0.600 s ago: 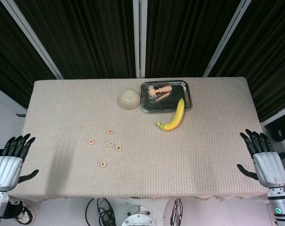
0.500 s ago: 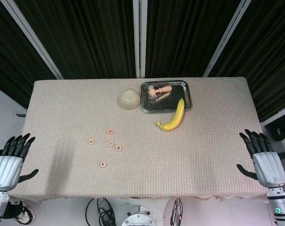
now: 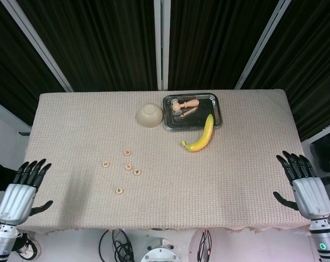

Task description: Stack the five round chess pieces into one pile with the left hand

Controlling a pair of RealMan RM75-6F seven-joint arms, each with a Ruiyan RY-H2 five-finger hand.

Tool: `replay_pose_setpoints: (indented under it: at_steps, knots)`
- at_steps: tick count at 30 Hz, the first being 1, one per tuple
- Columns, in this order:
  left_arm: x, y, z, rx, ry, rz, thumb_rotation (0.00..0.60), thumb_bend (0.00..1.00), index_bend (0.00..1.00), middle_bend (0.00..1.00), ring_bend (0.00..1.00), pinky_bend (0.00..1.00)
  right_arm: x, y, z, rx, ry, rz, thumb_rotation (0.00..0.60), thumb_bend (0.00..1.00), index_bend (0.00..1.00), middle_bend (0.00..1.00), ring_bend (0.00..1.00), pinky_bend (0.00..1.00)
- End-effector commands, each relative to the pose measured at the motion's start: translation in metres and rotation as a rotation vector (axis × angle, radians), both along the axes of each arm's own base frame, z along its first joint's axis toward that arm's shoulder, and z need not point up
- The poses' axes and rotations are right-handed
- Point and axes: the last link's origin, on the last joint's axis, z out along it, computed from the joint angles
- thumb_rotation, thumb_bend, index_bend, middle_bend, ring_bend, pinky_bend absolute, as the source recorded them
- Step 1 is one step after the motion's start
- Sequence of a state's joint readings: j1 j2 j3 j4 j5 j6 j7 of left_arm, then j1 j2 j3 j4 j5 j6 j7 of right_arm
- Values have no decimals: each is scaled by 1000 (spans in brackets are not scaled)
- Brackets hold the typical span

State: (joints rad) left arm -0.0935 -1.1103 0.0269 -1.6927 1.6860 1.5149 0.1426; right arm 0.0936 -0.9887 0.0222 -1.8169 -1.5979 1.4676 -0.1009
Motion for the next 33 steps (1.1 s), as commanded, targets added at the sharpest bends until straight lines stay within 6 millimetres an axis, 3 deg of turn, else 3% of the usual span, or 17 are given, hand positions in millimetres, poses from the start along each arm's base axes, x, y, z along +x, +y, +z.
replay_pose_setpoints:
  at_steps: [1,9,23,33]
  knots:
    - [14,3,-16,-55,-11,-55,600,86,71,4,0,0,0,-1,-4,15,3,0,600,121,0,0,0,0]
    - [39,21,-57,-177,-30,-141,600,103,122,5,0,0,-5,-5,-1,4,-3,-25,600,122,0,0,0,0]
    - [52,34,-125,-357,-86,-178,600,162,175,5,0,0,-8,-6,0,6,-3,-36,600,120,0,0,0,0]
    - [55,51,-156,-394,-79,-184,600,205,200,5,0,0,-9,-7,4,-9,-8,-41,600,122,0,0,0,0]
